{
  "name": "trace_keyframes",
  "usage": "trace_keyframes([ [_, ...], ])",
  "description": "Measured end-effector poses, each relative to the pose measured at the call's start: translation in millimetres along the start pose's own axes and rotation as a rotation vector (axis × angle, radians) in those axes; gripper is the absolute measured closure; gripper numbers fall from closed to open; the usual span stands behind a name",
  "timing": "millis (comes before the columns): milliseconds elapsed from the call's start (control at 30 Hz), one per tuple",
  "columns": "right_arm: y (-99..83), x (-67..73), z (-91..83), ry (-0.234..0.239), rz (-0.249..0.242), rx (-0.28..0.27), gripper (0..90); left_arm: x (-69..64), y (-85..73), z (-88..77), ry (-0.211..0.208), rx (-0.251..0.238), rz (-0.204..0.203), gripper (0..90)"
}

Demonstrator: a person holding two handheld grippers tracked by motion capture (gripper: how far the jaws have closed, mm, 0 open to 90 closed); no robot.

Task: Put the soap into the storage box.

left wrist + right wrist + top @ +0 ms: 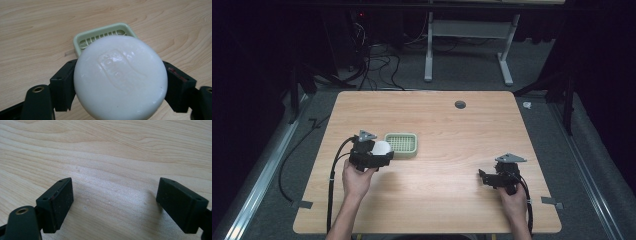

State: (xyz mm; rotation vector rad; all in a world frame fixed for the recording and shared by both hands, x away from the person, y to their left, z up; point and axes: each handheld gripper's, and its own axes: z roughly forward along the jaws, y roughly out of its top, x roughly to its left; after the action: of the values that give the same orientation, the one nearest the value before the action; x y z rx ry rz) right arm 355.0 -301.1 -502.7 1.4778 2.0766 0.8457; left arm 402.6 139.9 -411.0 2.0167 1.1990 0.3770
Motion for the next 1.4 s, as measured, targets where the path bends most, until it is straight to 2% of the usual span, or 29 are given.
trace_keyframes([
  [100,0.0,0.0,0.0,0.0,-0.001,0.0,15.2,-1.3,3.9,0.8,-0.004,-0.003,0.01,24.6],
  [167,0.0,0.0,0.0,0.0,0.0,0.0,15.2,-0.9,5.8,1.9,-0.014,-0.005,0.001,24.7],
  [700,0.0,0.0,0.0,0.0,0.0,0.0,15.1,-4.6,19.5,10.9,-0.02,-0.002,0.024,24.7],
  [1067,0.0,0.0,0.0,-0.001,-0.001,0.0,15.2,-6.0,32.2,21.8,-0.038,0.003,0.031,24.6],
  [1267,0.0,0.0,0.0,-0.001,-0.001,0.0,15.1,-8.3,37.7,28.7,-0.027,0.014,0.05,24.6],
  [1300,0.0,0.1,0.1,-0.001,-0.001,0.0,15.1,-9.8,40.6,31.5,-0.019,0.017,0.065,24.6],
  [1400,0.0,0.1,0.0,-0.001,-0.001,0.0,15.1,-9.2,43.9,36.3,-0.027,0.019,0.06,24.6],
])
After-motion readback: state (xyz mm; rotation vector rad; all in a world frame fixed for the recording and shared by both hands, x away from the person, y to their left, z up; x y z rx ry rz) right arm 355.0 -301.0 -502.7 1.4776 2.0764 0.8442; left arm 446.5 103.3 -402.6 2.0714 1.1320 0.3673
